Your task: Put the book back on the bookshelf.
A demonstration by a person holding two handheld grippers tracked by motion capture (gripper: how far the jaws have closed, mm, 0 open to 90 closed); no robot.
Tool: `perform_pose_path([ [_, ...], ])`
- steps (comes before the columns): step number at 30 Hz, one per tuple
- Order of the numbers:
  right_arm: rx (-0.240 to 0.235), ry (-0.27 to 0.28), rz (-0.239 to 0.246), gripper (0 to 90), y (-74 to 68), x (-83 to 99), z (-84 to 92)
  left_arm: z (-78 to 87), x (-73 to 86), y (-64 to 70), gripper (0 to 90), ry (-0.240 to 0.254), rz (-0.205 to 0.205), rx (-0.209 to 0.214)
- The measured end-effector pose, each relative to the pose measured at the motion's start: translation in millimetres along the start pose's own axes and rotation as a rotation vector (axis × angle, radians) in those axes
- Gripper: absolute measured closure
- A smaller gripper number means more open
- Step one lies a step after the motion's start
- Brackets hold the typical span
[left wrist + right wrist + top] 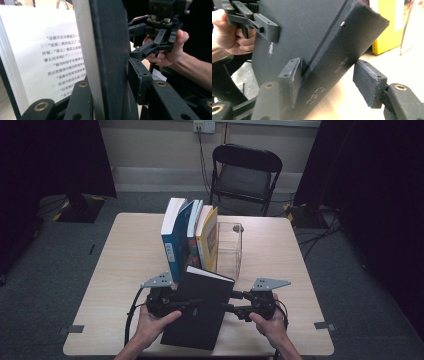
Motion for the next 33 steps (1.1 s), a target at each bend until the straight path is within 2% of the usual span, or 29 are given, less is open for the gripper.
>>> perform_pose_path([
  [7,0.008,0.014,0.020,42.1,-1.9,-3.3,1.7,2.6,2.5,-1.8,65.8,0.018,-0.013,0.010],
  [13,-0.014,0.012,0.001,42.3,-0.2,-6.0,-3.4,4.2,4.3,-5.7,65.3,0.024,-0.004,0.010],
  [16,0.003,0.006,0.026,43.0,-2.6,-7.4,-2.9,5.0,4.2,-6.7,64.6,0.022,-0.002,0.019],
  [18,0.026,0.012,0.059,43.6,-6.0,-10.3,-1.4,6.3,3.5,-5.5,64.6,0.029,-0.012,0.013],
  [20,0.038,0.027,0.079,45.9,-7.8,-16.4,1.8,6.9,1.5,-2.6,64.9,0.031,-0.043,-0.001],
  [21,0.038,0.027,0.079,45.9,-7.8,-16.4,1.8,6.9,1.5,-2.6,64.9,0.031,-0.043,-0.001],
  [22,0.043,0.060,0.089,48.1,-9.6,-24.4,6.5,5.4,1.5,3.6,65.7,0.031,-0.090,-0.012],
  [24,0.047,0.073,0.105,48.0,-10.7,-27.4,8.1,4.3,2.3,5.2,66.3,0.027,-0.099,-0.017],
  [28,0.023,0.086,0.102,49.6,-12.9,-26.7,10.0,6.5,8.1,4.1,64.9,0.038,-0.096,0.009],
  [32,-0.032,0.077,0.086,49.9,-13.7,-26.8,11.1,8.4,11.8,6.2,64.3,0.025,-0.118,0.003],
  [33,-0.032,0.077,0.086,49.9,-13.7,-26.8,11.1,9.7,13.9,6.5,64.3,0.019,-0.129,0.002],
])
Point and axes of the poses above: each handheld gripper's, and its own axes: z roughly backward along the jaws, x roughly out of its underside, y roughly to its right, the point moved 7 cm from there along -z, roughly forward along the jaws, and after that the axes turned 4 degrees about z, right-handed, at the moved point
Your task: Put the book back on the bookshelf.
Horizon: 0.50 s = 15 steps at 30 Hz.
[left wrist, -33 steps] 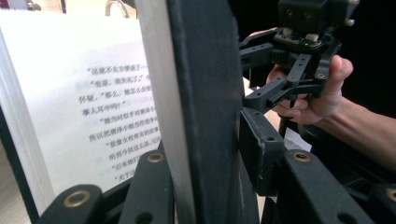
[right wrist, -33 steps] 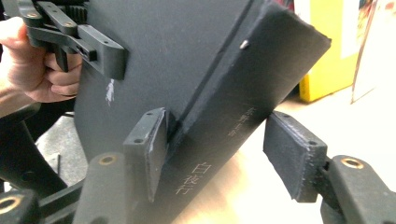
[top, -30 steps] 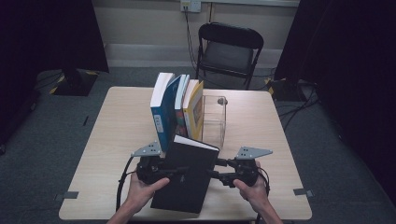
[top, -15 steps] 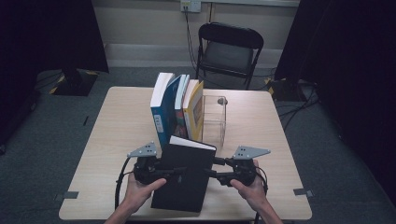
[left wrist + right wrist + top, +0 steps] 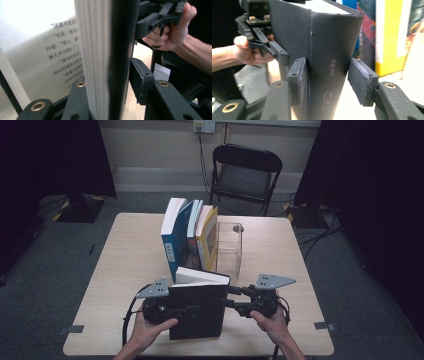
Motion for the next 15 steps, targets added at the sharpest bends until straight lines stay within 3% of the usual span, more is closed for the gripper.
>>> perform_pose_path([
  [3,-0.071,-0.021,0.011,48.5,-6.8,-0.5,-3.1,4.2,6.5,-0.8,60.2,-0.008,0.014,0.019],
  [5,-0.093,-0.045,0.021,46.1,-10.1,0.1,-8.0,5.3,7.4,0.4,60.4,-0.010,0.021,0.023],
  [12,-0.111,-0.065,0.036,41.0,-12.2,-1.9,-24.2,8.0,10.1,-2.3,59.7,-0.010,0.012,-0.006],
  [15,-0.107,-0.077,0.059,41.3,-13.4,-4.2,-29.6,15.8,12.1,-5.6,59.8,-0.045,0.011,-0.007],
])
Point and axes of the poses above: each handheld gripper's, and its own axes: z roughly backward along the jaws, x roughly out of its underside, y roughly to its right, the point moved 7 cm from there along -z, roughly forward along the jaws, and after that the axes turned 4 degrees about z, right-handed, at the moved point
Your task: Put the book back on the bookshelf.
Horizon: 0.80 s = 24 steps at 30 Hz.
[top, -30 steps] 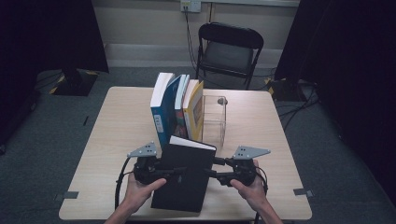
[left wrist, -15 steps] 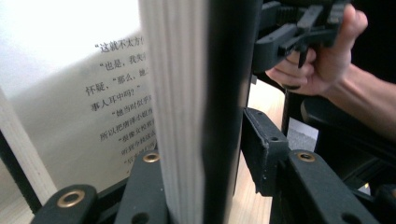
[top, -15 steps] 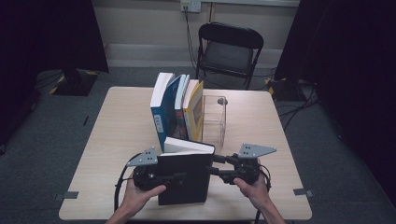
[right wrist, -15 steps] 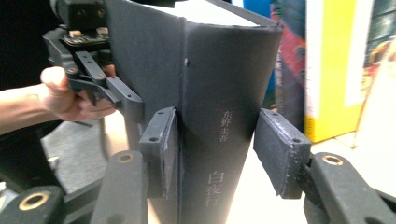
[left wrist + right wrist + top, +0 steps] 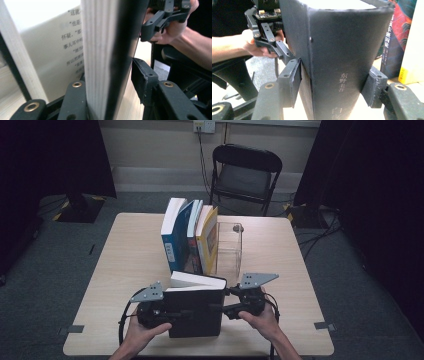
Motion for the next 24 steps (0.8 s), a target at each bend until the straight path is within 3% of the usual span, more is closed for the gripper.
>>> perform_pose_path([
  [3,-0.008,-0.020,0.029,44.2,-6.2,-1.5,-2.2,9.1,3.4,-2.9,59.1,0.001,0.020,0.029],
  [7,-0.023,-0.031,0.065,44.4,-12.9,-2.8,-5.6,13.5,6.4,-2.4,57.4,0.014,0.019,0.025],
  [11,-0.025,-0.018,0.058,39.6,-13.7,-8.9,-13.7,11.9,5.7,-2.7,56.5,0.015,0.011,0.015],
  [17,-0.055,-0.022,0.065,45.4,-14.4,-11.5,-14.6,15.6,5.0,-4.2,52.7,0.006,0.039,0.057],
  [20,-0.059,-0.025,0.078,46.3,-14.9,-11.8,-12.1,22.5,5.3,-6.5,51.1,0.001,0.026,0.034],
  [24,-0.054,-0.021,0.081,48.8,-15.5,-11.9,-9.8,35.7,5.5,-11.8,47.4,0.038,0.052,0.007],
])
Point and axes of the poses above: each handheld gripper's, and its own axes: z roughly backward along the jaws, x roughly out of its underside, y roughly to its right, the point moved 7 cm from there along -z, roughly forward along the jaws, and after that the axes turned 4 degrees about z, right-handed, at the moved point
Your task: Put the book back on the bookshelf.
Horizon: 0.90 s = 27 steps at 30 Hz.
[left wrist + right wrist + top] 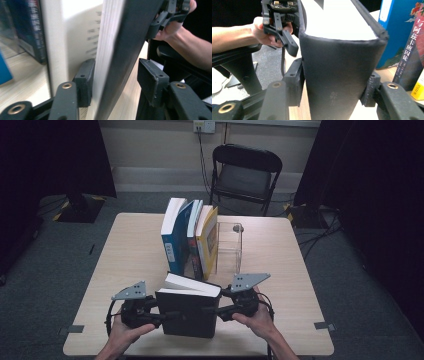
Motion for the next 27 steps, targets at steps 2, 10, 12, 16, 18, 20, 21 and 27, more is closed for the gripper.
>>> perform_pose_path([
  [2,0.007,0.000,0.006,49.8,-0.6,-0.3,0.9,6.7,0.0,-3.7,46.1,0.018,0.012,-0.016],
  [10,0.024,0.012,0.020,47.9,-4.4,-6.2,-4.6,15.8,-1.4,-20.1,40.1,0.068,0.065,-0.074],
  [12,0.027,0.007,0.021,46.4,-4.7,-9.2,-10.8,10.9,-2.0,-18.9,39.6,0.063,0.061,-0.078],
  [16,0.048,-0.009,0.037,51.0,-4.0,-11.6,-16.3,3.7,-2.4,-18.0,38.3,0.041,0.040,-0.084],
  [18,0.054,-0.015,0.043,52.1,-6.4,-11.4,-15.1,2.4,-2.8,-19.0,36.8,0.040,0.051,-0.078],
  [20,0.068,-0.016,0.034,52.5,-6.9,-11.3,-14.2,3.7,-2.8,-21.6,36.1,0.041,0.052,-0.100],
  [21,0.074,-0.018,0.033,52.7,-6.0,-10.9,-13.0,5.4,-3.0,-23.2,35.9,0.048,0.057,-0.111],
  [27,0.114,-0.024,0.024,52.9,-1.2,-4.9,3.2,17.8,3.7,-42.2,29.6,0.030,0.080,-0.234],
])
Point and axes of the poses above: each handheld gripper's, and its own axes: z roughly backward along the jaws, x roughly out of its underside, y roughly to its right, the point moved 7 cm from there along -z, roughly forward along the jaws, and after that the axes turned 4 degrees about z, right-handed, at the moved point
